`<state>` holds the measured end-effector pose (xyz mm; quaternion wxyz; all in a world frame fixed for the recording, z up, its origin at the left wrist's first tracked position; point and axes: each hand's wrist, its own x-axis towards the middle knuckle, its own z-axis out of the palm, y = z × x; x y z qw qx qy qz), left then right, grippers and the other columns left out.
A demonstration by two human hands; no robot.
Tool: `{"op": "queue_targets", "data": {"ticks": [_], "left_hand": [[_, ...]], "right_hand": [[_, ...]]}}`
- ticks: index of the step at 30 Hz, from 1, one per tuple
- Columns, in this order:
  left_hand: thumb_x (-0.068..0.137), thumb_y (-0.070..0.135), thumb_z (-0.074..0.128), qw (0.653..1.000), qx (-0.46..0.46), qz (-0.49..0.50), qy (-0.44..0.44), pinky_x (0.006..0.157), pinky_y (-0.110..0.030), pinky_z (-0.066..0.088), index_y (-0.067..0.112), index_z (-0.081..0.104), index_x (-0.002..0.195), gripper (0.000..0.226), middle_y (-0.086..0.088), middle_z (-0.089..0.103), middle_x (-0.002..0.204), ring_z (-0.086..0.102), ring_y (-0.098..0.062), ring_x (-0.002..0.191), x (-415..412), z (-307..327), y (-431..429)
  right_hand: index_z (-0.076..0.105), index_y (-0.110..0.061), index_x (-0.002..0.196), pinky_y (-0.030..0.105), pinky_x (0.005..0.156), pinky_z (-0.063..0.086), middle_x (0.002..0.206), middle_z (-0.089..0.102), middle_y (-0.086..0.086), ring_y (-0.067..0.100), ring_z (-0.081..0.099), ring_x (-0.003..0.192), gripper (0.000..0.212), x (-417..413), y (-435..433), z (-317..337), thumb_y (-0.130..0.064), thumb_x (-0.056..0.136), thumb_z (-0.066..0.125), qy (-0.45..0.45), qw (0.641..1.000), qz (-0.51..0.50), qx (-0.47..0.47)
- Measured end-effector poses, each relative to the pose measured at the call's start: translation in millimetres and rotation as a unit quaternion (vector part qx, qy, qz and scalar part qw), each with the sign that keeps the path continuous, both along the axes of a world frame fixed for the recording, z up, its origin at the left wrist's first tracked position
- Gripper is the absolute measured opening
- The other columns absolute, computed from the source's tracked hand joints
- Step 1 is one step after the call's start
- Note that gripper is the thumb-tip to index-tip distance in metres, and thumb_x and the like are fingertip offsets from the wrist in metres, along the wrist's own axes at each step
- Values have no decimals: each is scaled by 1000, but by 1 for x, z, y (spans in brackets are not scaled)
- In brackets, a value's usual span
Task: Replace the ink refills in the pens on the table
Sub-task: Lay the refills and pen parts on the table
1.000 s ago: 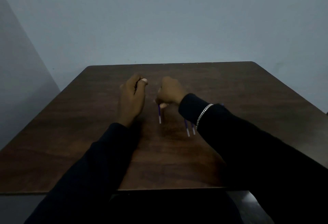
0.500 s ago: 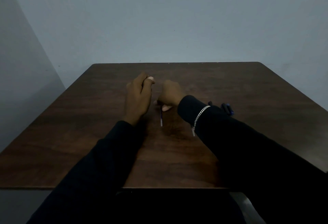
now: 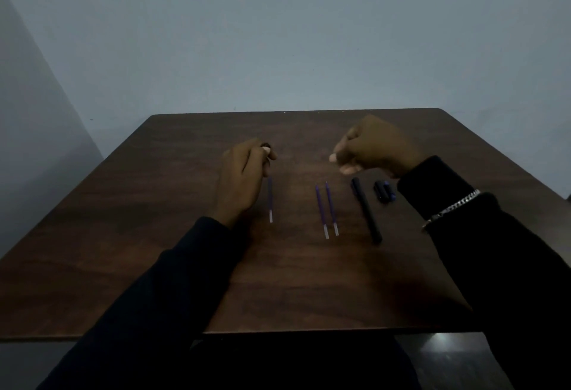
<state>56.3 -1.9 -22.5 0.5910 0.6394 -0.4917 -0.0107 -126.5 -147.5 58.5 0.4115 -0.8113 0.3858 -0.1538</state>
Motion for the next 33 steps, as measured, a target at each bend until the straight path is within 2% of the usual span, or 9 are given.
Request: {"op": "queue_targets", "data": {"ticks": [4,8,12,16,18,22,28,31,33], "left_hand": [[100,16,44,999,9,-39,-14,57,-33,38,3,67,79,34,-2,57,60,52,-12,57,-11,-2,-2],[102,15,43,999,20,-41,-20,57,-32,38,6,67,78,34,0,56,61,51,-11,57,-14,-3,-2],[102,16,44,999,21,-38,-24,57,-31,39,8,66,78,34,0,56,61,52,-11,58,-13,-3,-3],[102,17,44,998,24,-40,-33,57,-32,40,8,67,79,34,-2,57,62,53,-12,58,-11,-3,-3],[102,16,44,998,26,-43,-32,56,-28,39,8,66,78,34,2,56,61,51,-8,57,-12,-1,-3],[103,13,44,998,26,-46,-38,56,-20,38,7,66,78,34,4,55,62,51,-5,57,-15,0,-2],[102,14,44,998,20,-43,-45,56,-29,39,7,66,78,33,1,55,61,51,-8,57,-14,0,0],[101,16,45,998,14,-41,-45,56,-32,39,8,66,78,33,0,56,60,52,-12,57,-13,0,-1],[101,17,45,998,15,-40,-46,56,-32,40,7,67,78,33,0,56,60,52,-12,57,-13,1,-1]], "right_hand": [[76,9,87,37,74,65,63,76,1,17,75,62,5,-9,3,-14,5,85,74,58,998,17,2],[75,9,88,43,81,65,70,78,6,25,79,74,7,4,13,-26,3,83,76,120,992,23,14],[62,-4,80,32,64,64,75,71,9,20,73,62,15,16,24,-25,0,86,76,166,986,17,-21],[61,-3,84,41,76,65,90,73,17,26,78,76,14,23,28,-26,1,86,74,194,980,-3,-34],[65,0,97,43,77,65,99,74,20,29,78,80,11,25,32,-26,5,87,69,198,979,-4,-45],[59,-1,128,44,89,61,118,66,20,33,71,103,40,31,41,-23,6,89,62,220,971,1,-94],[58,-1,130,40,95,55,132,61,19,34,62,119,39,40,52,-22,-7,92,66,287,947,9,-144],[61,-3,125,38,93,57,127,65,17,31,66,114,34,36,48,-25,-11,93,68,276,953,12,-124],[62,-4,123,33,83,58,120,67,15,27,68,107,35,30,44,-22,-13,91,71,243,964,5,-106]]}}
